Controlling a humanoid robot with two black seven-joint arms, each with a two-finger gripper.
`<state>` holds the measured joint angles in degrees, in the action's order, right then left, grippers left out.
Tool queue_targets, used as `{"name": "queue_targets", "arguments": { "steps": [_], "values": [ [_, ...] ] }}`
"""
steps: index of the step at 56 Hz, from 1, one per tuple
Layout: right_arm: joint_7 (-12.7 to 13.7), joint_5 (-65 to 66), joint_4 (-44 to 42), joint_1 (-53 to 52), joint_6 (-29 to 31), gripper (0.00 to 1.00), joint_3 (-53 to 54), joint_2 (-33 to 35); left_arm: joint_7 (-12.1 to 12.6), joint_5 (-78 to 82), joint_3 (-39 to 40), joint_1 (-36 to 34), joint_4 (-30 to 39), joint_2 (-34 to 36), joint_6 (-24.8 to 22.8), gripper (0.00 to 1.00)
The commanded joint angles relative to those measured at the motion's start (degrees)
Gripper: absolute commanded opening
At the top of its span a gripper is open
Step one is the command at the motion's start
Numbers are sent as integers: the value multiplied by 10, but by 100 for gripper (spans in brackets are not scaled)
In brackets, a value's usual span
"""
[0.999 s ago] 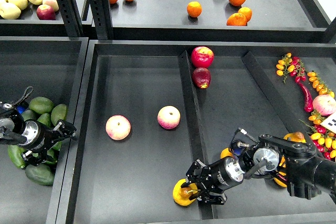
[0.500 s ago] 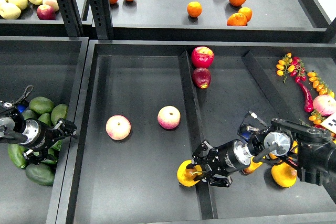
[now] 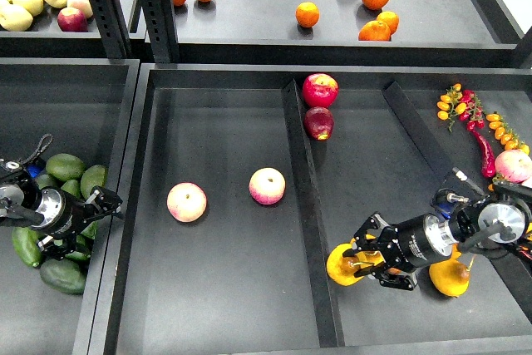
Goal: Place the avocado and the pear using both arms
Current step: 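Carry the yellow pear into the bin with the other yellow pears, then open the right gripper to release the pear and lift away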
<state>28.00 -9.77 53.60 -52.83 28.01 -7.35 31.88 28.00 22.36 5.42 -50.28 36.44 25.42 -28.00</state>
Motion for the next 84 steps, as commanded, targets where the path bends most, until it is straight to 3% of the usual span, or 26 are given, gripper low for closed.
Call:
{"name": "queue_targets", "arguments": {
  "steps": [1,30,53,84],
  "values": [
    [0,0,-2,0,0,18,-16,9,0,0,3,0,-2,0,0,100],
    [0,7,-42,21,0,21,-57,2,0,0,4,0,-2,0,0,100],
    [0,7,-48,37,0,42,-50,6,0,0,4,-2,-1,-4,0,100],
    [0,8,-53,33,0,58,-41,10,0,0,17,-3,-8,-4,0,99]
  ]
}}
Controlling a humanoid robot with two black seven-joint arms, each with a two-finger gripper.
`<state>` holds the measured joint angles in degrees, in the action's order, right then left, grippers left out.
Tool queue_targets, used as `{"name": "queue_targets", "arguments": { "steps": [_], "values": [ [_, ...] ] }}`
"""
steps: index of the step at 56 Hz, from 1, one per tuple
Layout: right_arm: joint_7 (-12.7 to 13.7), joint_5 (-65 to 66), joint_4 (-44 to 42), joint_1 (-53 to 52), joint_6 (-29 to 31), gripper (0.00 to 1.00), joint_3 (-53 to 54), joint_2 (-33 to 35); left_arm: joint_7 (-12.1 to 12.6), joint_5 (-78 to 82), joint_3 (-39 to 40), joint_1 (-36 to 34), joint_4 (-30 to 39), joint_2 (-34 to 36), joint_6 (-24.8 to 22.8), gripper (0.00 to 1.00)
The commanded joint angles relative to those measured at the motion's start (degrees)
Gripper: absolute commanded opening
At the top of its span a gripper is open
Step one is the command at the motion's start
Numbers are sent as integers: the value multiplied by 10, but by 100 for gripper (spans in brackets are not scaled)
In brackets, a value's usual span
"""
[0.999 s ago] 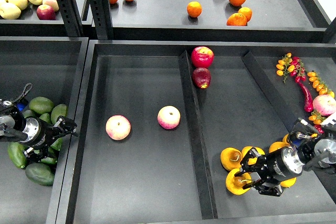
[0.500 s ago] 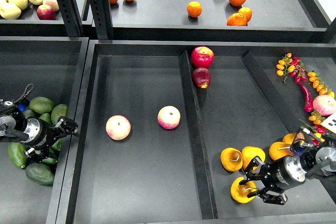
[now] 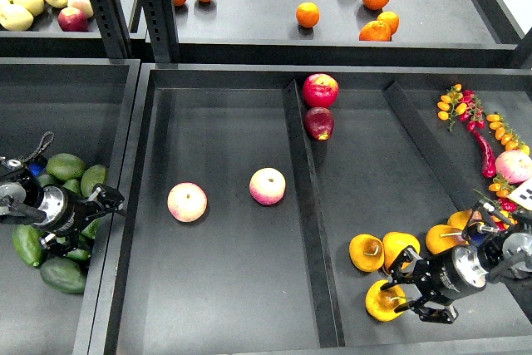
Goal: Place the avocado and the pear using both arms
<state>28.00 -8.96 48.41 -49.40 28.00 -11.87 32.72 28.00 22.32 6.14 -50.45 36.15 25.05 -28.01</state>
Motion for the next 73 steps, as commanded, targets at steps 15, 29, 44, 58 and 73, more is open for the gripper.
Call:
{"name": "queue_targets", "arguments": {
  "steps": [15,29,44,58,73],
  "values": [
    [0,-1,-1,-1,0,72,40,6,0,-2,56,-18,-29,-16,0,99],
    [0,-8,-2,1,0,83,98,28,0,-4,125,-31,-63,-40,0,99],
    [0,-27,-9,12,0,92,184,37,0,-46,250,-17,-100,-112,0,99],
    [0,-47,-76,45,0,99,326,-17,0,-56,398,18,-99,-185,0,100],
    [0,-50,-176,88,0,99,543,-142,0,-57,498,67,-90,-231,0,99]
  ]
}}
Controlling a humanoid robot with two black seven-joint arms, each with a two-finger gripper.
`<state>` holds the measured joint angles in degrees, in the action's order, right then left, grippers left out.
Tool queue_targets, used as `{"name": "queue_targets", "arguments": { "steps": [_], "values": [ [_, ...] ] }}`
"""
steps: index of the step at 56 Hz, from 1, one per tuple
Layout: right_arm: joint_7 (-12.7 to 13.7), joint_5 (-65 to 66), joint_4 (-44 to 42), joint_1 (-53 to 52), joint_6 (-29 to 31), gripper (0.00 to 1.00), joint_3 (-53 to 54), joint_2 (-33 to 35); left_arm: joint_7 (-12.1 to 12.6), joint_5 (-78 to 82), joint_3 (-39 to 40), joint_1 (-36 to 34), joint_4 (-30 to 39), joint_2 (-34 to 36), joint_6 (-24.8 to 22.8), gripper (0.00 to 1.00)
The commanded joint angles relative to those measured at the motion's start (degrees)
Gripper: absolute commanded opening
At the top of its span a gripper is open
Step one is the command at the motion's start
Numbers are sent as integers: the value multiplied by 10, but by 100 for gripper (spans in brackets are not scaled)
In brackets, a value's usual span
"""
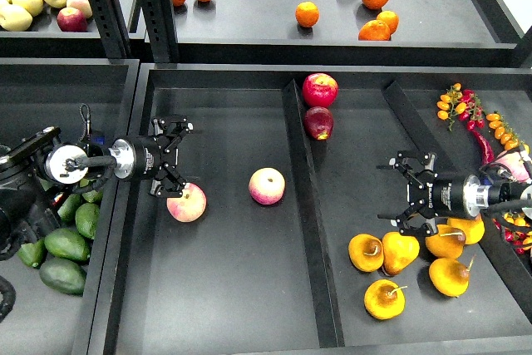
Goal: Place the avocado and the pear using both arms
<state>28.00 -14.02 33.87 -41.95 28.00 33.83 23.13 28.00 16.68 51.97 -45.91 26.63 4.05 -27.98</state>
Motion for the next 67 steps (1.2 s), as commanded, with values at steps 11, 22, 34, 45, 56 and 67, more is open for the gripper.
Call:
{"name": "queue_targets", "arguments": {
  "steps": [11,22,34,45,56,67],
  "values": [
    [0,-2,-44,12,0,99,178,-99,-29,-45,125,42,8,-40,0,100],
    [0,-12,-97,30,0,99,333,-215,-43,-161,172,40,11,-40,0,100],
    [0,-14,-111,30,0,99,371,-231,-43,-165,190,48,11,-40,0,100],
    [-180,-21,-110,29,0,99,375,-231,-43,-169,252,55,10,-40,0,100],
    [-269,-23,-101,29,0,99,389,-231,-44,-173,294,57,9,-40,0,100],
    [-270,-22,-108,31,0,99,392,-231,-48,-190,299,65,9,-40,0,100]
  ]
}}
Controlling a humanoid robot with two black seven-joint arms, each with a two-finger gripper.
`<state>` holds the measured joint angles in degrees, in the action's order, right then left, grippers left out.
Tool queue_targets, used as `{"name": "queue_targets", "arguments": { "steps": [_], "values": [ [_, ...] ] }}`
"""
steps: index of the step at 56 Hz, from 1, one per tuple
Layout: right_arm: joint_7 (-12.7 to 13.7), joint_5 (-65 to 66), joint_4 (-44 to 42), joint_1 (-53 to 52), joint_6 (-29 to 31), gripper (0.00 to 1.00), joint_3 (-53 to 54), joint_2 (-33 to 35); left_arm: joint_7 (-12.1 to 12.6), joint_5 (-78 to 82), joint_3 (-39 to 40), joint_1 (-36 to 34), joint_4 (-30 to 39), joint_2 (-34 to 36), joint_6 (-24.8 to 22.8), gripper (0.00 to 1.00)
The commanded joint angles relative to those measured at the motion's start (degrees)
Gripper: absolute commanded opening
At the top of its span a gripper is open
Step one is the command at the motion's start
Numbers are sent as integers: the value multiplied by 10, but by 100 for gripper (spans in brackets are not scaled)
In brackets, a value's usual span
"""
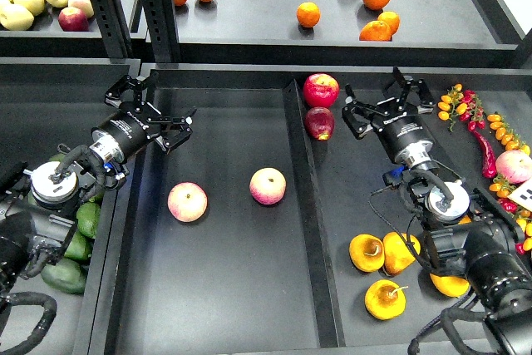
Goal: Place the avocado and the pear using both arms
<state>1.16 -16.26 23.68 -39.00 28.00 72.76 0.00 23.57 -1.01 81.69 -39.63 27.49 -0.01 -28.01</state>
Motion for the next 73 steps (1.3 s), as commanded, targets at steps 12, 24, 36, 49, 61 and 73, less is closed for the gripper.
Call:
{"name": "queue_targets", "arguments": {
  "steps": [12,24,36,49,61,73],
  "values": [
    [-1,2,-8,2,0,99,21,0,-68,-31,11,3,4,0,0,99],
    [-2,2,-8,2,0,99,34,0,-172,-31,8,9,22,0,0,99],
    [1,4,-8,4,0,99,33,0,-171,-31,-23,69,70,0,0,100],
    [7,12,-7,5,0,99,27,0,-171,-31,-32,137,134,0,0,100],
    [7,47,-2,38,0,99,27,0,-177,-31,-36,185,174,0,0,100],
    [7,69,39,103,0,99,27,0,-177,-30,-44,228,203,0,0,100]
  ]
}}
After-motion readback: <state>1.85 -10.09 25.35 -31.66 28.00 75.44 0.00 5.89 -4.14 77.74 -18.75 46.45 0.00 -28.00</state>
